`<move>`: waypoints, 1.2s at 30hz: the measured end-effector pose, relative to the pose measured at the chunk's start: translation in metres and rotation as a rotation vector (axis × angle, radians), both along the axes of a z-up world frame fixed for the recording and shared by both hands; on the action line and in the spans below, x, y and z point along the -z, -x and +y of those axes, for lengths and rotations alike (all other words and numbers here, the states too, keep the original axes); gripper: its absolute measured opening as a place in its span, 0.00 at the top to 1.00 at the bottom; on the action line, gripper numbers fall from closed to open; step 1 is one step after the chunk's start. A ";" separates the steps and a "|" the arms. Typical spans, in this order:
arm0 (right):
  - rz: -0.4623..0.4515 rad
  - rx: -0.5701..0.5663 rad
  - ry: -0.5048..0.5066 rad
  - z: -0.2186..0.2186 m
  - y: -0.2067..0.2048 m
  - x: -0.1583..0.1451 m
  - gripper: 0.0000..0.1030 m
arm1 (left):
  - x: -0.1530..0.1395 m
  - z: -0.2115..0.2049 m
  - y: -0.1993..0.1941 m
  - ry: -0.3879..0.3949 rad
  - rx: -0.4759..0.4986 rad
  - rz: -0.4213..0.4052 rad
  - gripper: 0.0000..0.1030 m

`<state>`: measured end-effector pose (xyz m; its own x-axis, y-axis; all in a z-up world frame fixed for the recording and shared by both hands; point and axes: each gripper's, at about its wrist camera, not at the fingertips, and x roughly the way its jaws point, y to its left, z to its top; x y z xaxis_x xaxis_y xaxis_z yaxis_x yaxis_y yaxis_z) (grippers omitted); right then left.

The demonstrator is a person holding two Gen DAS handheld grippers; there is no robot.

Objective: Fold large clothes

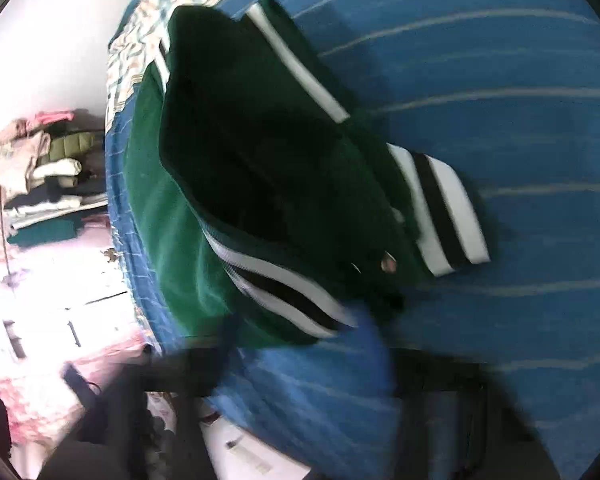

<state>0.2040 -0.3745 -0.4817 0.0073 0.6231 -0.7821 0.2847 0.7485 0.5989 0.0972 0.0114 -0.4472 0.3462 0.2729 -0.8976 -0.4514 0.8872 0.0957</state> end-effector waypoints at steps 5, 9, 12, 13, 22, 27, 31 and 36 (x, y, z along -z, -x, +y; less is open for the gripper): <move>-0.100 0.207 0.105 -0.025 0.005 -0.044 1.00 | 0.016 -0.011 -0.030 -0.009 0.038 0.033 0.00; -0.114 0.027 0.092 -0.015 -0.004 -0.051 0.98 | 0.042 -0.014 -0.037 0.006 0.052 0.104 0.00; -0.155 -0.107 0.105 -0.001 -0.011 -0.043 0.25 | 0.043 -0.013 -0.037 0.009 0.062 0.100 0.00; -0.147 -0.142 0.089 0.010 -0.014 -0.036 0.21 | 0.044 -0.013 -0.037 0.004 0.069 0.100 0.00; -0.172 -0.142 0.105 0.019 -0.022 -0.019 0.91 | 0.042 -0.021 -0.038 -0.033 0.108 0.110 0.00; -0.089 -0.015 0.193 0.001 -0.009 -0.008 0.93 | 0.041 -0.034 -0.029 -0.031 0.095 0.109 0.00; 0.112 0.000 0.149 0.007 -0.028 0.041 0.93 | 0.046 -0.034 -0.033 -0.032 0.070 0.157 0.00; -0.086 -0.093 0.141 0.010 -0.055 -0.024 0.51 | 0.015 -0.031 -0.050 -0.059 0.136 0.120 0.00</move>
<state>0.2595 -0.3647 -0.4575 0.0250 0.5086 -0.8607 0.1628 0.8474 0.5054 0.1476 -0.0198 -0.4622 0.2748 0.2846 -0.9184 -0.3096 0.9305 0.1957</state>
